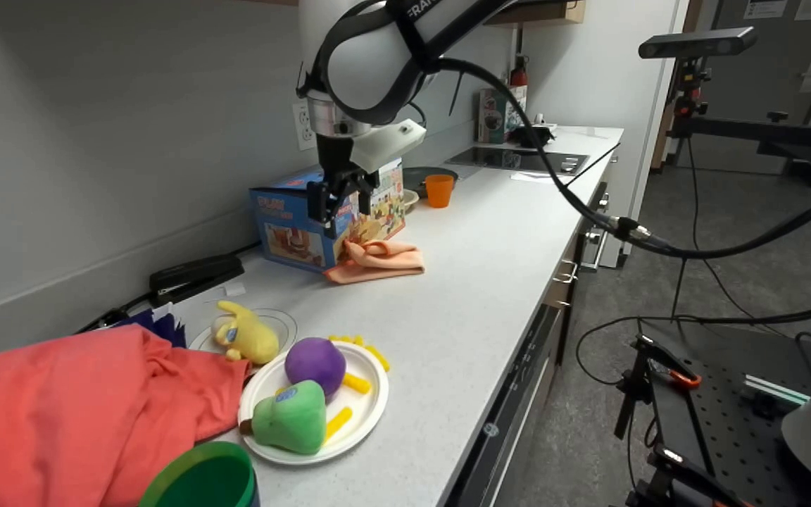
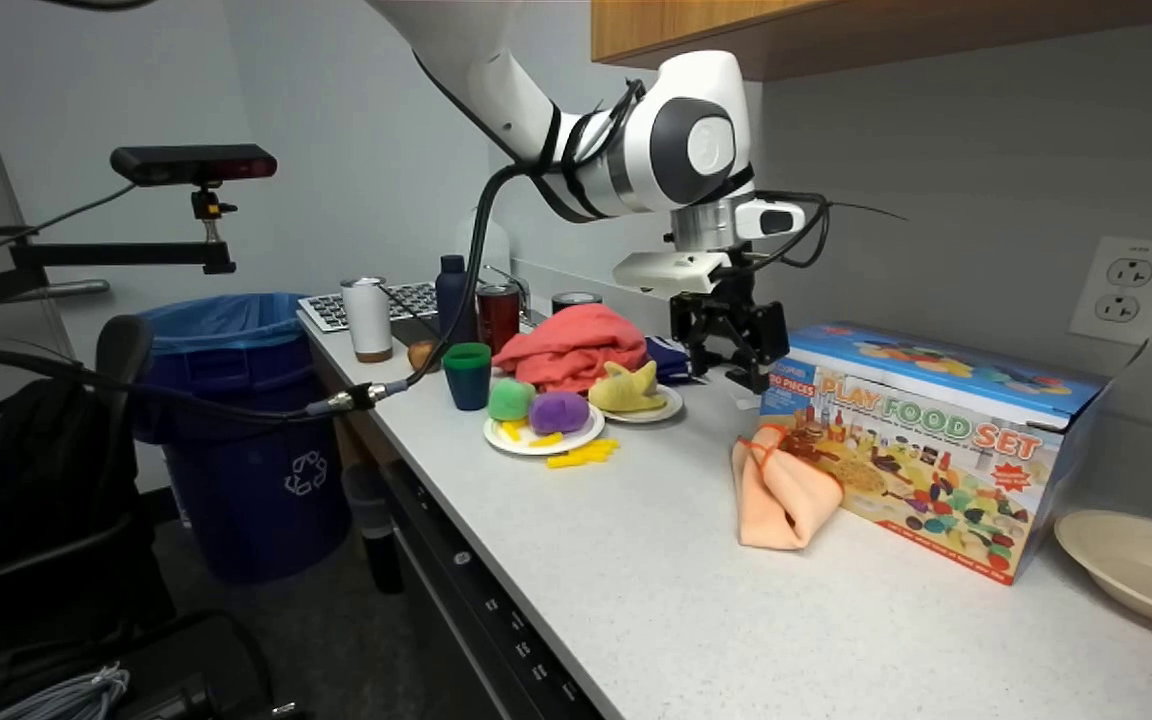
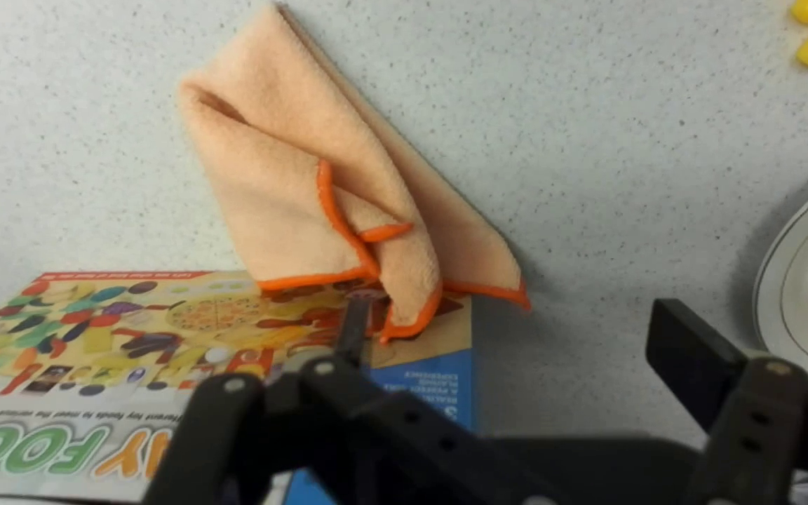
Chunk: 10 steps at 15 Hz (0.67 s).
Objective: Fold the cloth
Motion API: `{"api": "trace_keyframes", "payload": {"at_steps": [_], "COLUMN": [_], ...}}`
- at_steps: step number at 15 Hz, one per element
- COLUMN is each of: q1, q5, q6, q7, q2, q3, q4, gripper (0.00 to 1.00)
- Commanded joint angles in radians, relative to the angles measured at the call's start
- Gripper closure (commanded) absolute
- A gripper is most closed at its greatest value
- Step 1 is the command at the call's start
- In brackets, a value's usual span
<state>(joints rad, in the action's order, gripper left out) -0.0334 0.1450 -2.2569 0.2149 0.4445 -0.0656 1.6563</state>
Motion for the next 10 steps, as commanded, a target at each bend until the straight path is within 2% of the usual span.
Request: {"api": "trace_keyframes", "payload": {"at_steps": [1, 10], "q1": [-0.004, -0.007], "q5": [0.016, 0.041], "q6": [0.003, 0.013], "q7": [0.008, 0.027], "q2": [-0.008, -0.027], "q3": [-0.006, -0.013], "q4": [-0.001, 0.001], "gripper": [0.00, 0.00]}}
